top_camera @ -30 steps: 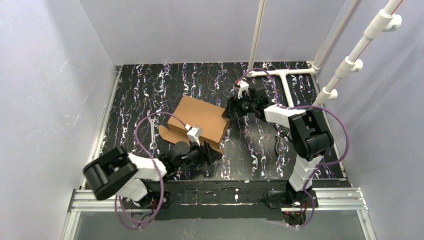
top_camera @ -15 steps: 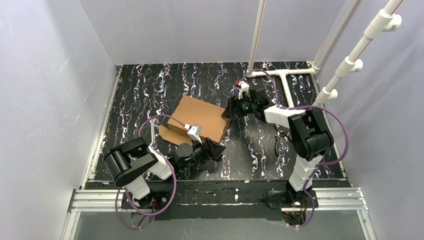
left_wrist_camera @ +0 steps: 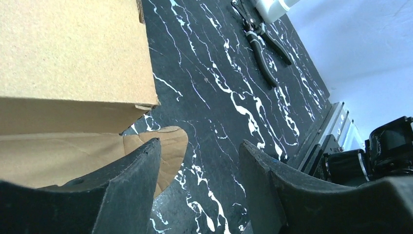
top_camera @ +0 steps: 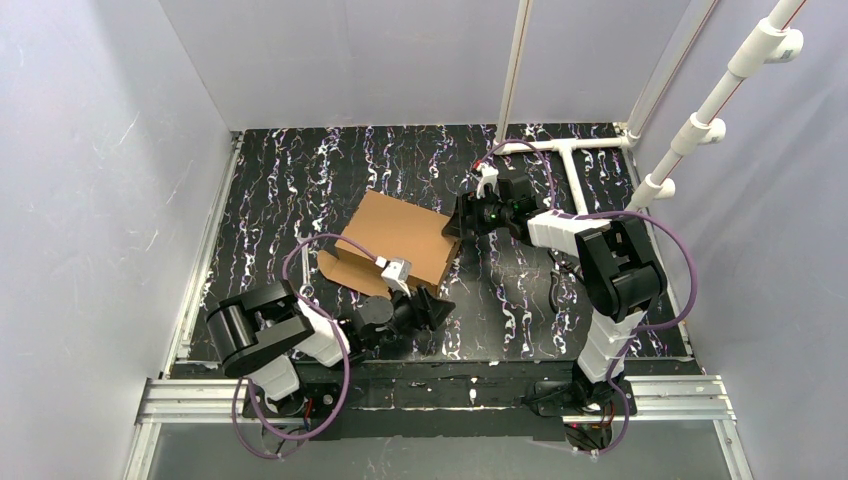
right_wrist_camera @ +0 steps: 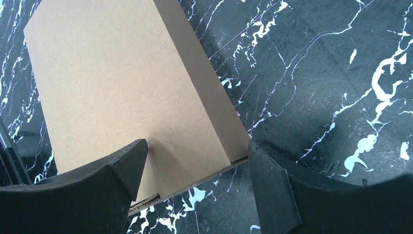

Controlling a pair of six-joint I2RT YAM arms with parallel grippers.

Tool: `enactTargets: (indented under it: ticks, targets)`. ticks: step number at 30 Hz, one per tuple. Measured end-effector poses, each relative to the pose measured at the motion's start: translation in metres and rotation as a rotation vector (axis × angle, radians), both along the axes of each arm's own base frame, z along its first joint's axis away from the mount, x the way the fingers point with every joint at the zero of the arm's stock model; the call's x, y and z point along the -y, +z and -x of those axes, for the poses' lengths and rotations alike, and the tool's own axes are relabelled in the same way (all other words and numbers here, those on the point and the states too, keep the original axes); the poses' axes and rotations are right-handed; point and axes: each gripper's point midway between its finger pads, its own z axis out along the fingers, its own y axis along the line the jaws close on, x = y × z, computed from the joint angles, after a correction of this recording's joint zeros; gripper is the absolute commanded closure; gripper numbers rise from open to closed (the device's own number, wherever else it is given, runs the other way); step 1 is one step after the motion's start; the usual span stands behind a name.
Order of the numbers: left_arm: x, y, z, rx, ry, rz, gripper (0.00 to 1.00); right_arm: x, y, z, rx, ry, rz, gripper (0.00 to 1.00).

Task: Fold the paper box
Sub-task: Close the paper box at the center of the board.

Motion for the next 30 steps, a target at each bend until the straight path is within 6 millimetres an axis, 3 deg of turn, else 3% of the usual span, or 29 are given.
enactTargets:
  ticks: [9, 21, 30]
  targets:
    - [-0.009, -0.015, -0.006, -0.007, 0.065, -0.079, 0.40, -0.001, -0.001, 0.001, -0.022, -0.011, -0.009, 0.18]
    - [0.002, -0.009, -0.014, -0.012, 0.079, -0.069, 0.41, -0.002, -0.001, 0.002, -0.040, -0.018, -0.019, 0.18]
    - [0.003, -0.019, -0.017, -0.032, 0.095, -0.091, 0.41, -0.002, -0.001, 0.002, -0.040, -0.018, -0.019, 0.19]
